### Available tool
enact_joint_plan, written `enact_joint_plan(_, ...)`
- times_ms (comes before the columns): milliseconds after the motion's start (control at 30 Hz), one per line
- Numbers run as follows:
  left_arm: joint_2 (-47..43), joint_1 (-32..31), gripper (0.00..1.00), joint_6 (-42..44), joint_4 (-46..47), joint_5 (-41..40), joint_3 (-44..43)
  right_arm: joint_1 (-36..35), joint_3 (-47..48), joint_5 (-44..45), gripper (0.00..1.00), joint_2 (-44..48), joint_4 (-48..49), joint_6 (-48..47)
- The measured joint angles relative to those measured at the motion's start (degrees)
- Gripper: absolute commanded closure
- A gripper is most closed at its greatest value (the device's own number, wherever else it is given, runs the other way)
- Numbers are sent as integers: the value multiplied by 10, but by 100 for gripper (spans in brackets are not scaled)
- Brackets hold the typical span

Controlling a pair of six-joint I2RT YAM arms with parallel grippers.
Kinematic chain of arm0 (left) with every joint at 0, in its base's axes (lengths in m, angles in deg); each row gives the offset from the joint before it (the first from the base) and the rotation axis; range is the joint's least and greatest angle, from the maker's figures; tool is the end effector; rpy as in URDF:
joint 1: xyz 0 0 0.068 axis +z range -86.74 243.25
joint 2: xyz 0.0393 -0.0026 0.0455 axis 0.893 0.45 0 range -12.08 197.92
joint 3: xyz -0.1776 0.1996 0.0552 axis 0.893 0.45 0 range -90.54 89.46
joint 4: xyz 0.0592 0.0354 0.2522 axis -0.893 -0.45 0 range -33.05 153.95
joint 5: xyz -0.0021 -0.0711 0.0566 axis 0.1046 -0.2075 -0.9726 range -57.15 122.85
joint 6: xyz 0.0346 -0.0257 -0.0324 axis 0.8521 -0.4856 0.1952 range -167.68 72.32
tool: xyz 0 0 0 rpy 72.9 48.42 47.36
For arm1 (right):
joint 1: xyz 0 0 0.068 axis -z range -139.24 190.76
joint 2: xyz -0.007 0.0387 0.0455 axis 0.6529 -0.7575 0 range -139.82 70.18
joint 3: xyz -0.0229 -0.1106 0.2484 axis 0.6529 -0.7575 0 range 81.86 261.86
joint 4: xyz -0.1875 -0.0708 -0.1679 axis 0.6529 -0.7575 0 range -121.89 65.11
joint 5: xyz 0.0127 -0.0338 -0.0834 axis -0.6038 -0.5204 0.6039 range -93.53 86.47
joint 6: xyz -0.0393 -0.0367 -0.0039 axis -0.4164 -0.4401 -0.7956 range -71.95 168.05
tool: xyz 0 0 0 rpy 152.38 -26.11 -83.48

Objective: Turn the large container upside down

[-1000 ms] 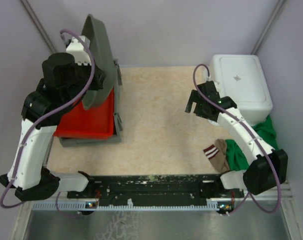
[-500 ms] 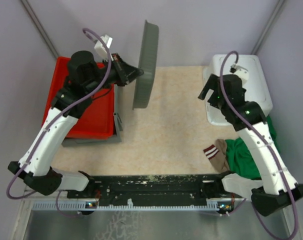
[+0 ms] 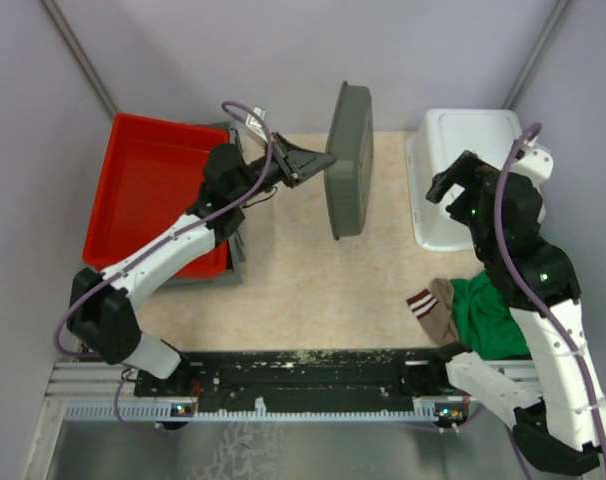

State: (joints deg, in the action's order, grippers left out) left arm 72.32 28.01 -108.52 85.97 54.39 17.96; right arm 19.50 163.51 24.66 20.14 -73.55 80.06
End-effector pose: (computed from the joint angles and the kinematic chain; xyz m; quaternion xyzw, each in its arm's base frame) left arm 0.2801 -0.2139 0.3970 -0.0024 0.6529 -0.6371 0.4098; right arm 0.1257 0.0308 0.4645 0.2172 0.7629 0.0834 0.6032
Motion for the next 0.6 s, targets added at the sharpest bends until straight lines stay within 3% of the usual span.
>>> enact_joint_plan(400,179,-3,100,-162,297,14,25,0,-18,2,7,-23,-16,-10)
enact_joint_plan(600,264,20,100,-219,437,14,85,0,-35,12,7,-2,-22,-15)
